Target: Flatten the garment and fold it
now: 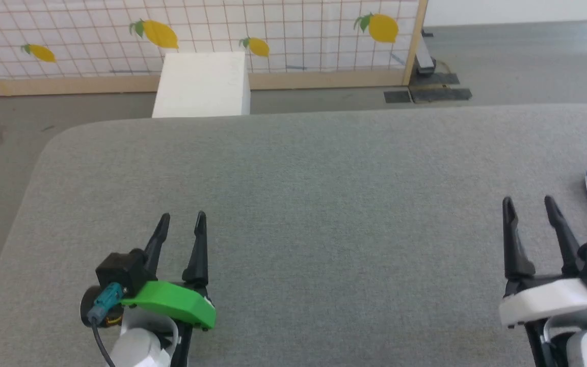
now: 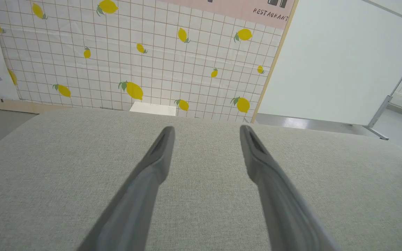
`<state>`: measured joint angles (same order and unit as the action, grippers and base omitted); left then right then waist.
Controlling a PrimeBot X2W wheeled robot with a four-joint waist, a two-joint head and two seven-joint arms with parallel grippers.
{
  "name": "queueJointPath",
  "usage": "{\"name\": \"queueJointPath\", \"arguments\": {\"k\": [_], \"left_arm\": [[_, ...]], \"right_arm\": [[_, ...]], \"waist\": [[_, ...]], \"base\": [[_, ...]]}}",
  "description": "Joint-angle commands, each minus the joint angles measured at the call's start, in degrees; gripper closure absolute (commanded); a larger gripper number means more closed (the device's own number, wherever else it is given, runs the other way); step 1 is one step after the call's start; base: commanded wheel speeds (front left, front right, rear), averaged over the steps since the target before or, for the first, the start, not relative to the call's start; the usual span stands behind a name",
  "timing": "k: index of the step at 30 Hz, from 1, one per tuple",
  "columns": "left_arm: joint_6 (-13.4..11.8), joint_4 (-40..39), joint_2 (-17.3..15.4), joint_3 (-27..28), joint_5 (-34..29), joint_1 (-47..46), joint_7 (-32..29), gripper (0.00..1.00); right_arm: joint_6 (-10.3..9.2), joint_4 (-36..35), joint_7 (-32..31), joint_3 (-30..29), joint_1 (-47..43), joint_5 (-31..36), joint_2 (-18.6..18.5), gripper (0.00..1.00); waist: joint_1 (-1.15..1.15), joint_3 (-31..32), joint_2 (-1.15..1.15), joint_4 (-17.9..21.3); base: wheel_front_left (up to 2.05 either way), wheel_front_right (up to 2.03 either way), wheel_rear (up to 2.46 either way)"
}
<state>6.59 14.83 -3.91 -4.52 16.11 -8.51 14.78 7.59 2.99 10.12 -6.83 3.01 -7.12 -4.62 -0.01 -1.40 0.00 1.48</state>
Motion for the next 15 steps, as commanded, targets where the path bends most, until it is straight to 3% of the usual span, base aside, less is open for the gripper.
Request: {"name": "queueJointPath", "arguments": {"k": [1,15], "left_arm": [[0.38,0.42,0.24,-0.21,-0.21,1.17,0.21,0.00],[0.47,1.05,0.87,-0.86,-0.10,3.02,0.21,0.00]], "right_arm": [[-0.10,0.08,0.48,0.26,-1.43,0.45,0.39,0.00],[-0.10,-0.93,0.25,0.54,-5.82,0.80,1.72,0.00]], "waist": [[0.01,1.11,0.00,-1.01],[0.01,1.72,0.00,-1.42]], "base": [[0.00,0.00,0.00],[0.00,0.00,0.00]]}}
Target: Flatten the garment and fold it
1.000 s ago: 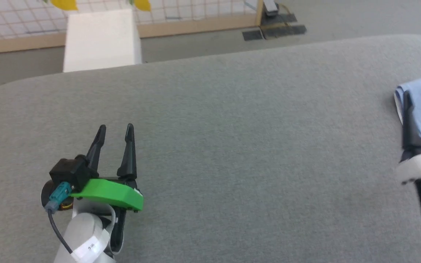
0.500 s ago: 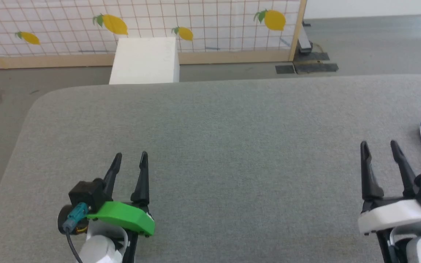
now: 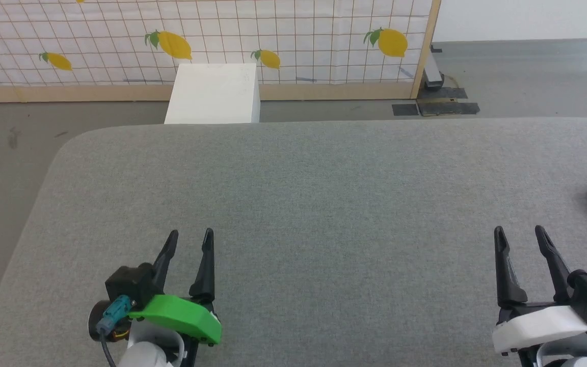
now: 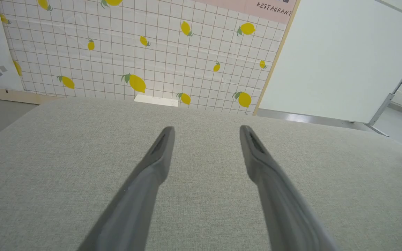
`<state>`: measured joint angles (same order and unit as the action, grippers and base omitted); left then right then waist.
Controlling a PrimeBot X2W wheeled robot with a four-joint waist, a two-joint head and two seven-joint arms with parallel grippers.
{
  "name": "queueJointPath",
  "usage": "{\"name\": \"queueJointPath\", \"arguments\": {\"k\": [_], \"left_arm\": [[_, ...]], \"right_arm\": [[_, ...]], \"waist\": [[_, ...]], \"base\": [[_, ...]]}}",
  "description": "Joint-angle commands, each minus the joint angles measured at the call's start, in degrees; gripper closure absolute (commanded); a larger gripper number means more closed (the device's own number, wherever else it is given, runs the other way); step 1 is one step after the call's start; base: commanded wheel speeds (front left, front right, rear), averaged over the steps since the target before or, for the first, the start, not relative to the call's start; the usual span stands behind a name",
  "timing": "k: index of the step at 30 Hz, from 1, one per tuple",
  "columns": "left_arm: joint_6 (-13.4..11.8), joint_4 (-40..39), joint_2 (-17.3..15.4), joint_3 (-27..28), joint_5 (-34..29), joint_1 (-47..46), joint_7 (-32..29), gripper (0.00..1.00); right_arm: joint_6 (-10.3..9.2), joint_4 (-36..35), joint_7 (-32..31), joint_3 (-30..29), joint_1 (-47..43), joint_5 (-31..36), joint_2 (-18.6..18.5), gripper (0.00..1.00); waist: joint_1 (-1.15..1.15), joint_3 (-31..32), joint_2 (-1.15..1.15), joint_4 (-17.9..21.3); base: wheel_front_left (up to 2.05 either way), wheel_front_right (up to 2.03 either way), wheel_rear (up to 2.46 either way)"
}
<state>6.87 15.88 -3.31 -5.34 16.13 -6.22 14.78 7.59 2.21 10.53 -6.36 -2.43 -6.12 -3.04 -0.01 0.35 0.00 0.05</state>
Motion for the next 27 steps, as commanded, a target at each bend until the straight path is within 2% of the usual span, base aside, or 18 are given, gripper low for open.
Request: {"name": "queueJointPath", "arguments": {"k": [1,10,11,27], "left_arm": [[0.19,0.05,0.29,-0.05,-0.08,0.70,0.21,0.00],[0.22,1.08,0.38,-0.38,0.23,0.46,0.21,0.00],[0.22,1.24,0.39,-0.46,0.26,0.43,0.21,1.00],[-0.25,0.16,0.13,-0.32,-0.81,0.32,-0.88,1.00]], "right_arm": [[-0.10,-0.08,-0.18,0.09,-0.33,-0.42,0.14,0.00],[-0.10,0.63,-0.16,0.25,-0.23,-1.68,0.15,0.00],[-0.10,0.80,-0.16,0.35,-0.23,-1.74,0.15,1.00],[-0.01,0.51,-0.99,0.55,0.14,-1.04,0.02,1.00]], "waist": [[0.01,-0.08,0.00,0.01],[0.01,-0.04,0.00,-0.10],[0.01,-0.02,0.00,-0.12],[0.01,-0.05,0.00,-0.11]], "base": [[0.00,0.00,0.00],[0.00,0.00,0.00],[0.00,0.00,0.00],[0.00,0.00,0.00]]}}
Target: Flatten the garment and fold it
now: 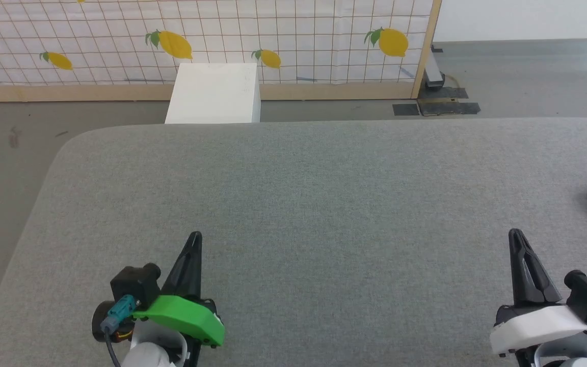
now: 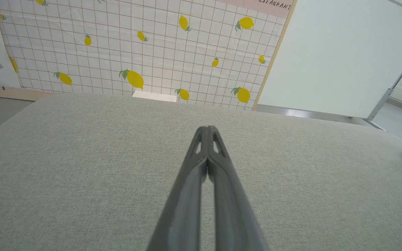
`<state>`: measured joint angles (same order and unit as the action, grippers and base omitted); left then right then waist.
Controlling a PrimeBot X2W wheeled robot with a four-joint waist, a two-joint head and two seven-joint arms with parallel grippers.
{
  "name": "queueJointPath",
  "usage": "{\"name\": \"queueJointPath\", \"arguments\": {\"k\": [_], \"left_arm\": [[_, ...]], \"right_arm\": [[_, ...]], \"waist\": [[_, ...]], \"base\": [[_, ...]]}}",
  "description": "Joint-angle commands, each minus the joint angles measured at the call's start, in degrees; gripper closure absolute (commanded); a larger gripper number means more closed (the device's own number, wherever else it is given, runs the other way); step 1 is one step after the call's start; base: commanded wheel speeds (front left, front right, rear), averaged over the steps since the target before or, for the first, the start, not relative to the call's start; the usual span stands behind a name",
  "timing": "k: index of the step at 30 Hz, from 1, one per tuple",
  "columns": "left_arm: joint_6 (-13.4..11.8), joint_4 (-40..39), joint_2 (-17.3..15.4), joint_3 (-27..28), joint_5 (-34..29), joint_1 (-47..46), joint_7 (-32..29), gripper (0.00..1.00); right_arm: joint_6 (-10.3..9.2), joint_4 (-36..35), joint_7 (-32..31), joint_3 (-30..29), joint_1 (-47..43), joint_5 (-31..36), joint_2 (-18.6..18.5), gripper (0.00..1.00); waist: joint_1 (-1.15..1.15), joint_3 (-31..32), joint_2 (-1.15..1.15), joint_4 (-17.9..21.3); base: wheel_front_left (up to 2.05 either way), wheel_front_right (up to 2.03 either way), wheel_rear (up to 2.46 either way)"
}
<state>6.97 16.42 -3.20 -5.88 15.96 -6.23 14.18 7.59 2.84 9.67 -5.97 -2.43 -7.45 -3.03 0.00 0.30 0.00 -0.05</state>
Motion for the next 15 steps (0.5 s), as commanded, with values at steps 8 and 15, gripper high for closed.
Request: {"name": "queueJointPath", "arguments": {"k": [8,15], "left_arm": [[-0.79,-1.45,0.04,0.60,-1.66,0.73,-1.20,1.00],[-1.18,-2.39,0.06,0.93,-2.56,1.08,-2.02,1.00]], "right_arm": [[-0.01,-0.30,-0.77,0.55,0.29,0.77,0.02,1.00],[-0.02,-0.46,-1.33,0.89,0.42,1.19,0.03,1.00]], "waist": [[0.00,-0.02,0.00,0.00],[0.00,-0.04,0.00,0.01]], "base": [[0.00,0.00,0.00],[0.00,0.00,0.00]]}}
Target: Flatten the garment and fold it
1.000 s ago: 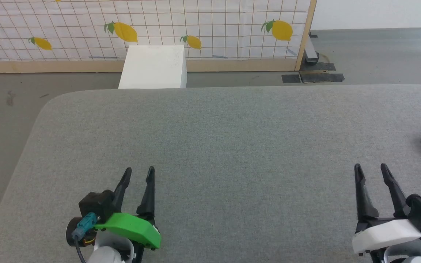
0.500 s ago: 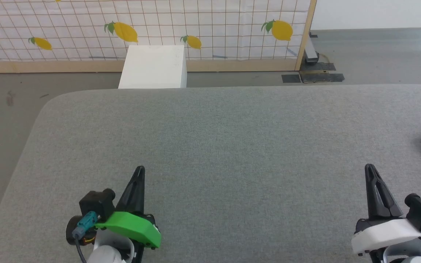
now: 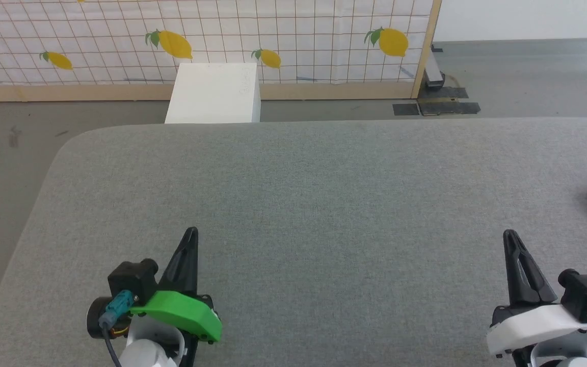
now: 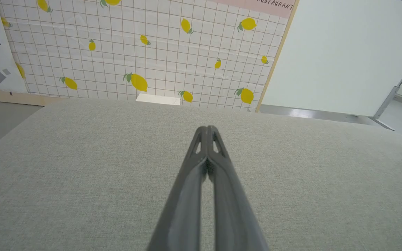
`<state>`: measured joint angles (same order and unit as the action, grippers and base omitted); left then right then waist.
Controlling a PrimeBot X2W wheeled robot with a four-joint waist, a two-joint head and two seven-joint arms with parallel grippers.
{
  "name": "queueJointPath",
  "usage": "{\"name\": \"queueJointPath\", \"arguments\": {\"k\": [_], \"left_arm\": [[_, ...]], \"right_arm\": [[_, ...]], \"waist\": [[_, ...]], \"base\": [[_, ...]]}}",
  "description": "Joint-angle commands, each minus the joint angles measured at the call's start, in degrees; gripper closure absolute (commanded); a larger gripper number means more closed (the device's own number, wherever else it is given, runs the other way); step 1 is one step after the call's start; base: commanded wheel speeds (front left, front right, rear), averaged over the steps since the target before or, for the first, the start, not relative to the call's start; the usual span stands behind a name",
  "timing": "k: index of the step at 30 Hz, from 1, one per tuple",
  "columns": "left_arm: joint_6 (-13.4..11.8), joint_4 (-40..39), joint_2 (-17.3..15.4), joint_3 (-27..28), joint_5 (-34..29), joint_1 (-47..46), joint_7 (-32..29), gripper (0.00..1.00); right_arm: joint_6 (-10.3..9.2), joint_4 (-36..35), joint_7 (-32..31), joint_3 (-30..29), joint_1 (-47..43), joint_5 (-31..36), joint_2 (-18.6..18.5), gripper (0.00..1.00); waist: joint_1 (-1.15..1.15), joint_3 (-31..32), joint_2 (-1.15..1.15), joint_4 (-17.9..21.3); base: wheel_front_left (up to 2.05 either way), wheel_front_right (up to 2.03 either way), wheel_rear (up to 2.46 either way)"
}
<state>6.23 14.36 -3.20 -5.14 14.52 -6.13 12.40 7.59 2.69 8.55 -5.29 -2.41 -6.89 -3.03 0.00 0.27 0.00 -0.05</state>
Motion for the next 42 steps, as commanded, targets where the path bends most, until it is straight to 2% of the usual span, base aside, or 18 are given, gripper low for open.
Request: {"name": "queueJointPath", "arguments": {"k": [1,42], "left_arm": [[-0.49,-0.45,0.06,0.22,-1.23,1.02,-0.34,1.00],[-2.82,-6.10,0.17,2.22,-6.62,3.10,-5.23,1.00]], "right_arm": [[-0.02,-0.32,-0.28,0.25,0.42,0.68,0.03,1.00],[-0.05,-1.28,-3.64,2.29,1.23,3.20,0.08,1.00]], "waist": [[0.00,-0.01,0.00,0.00],[0.00,-0.11,0.00,0.02]], "base": [[0.00,0.00,0.00],[0.00,0.00,0.00]]}}
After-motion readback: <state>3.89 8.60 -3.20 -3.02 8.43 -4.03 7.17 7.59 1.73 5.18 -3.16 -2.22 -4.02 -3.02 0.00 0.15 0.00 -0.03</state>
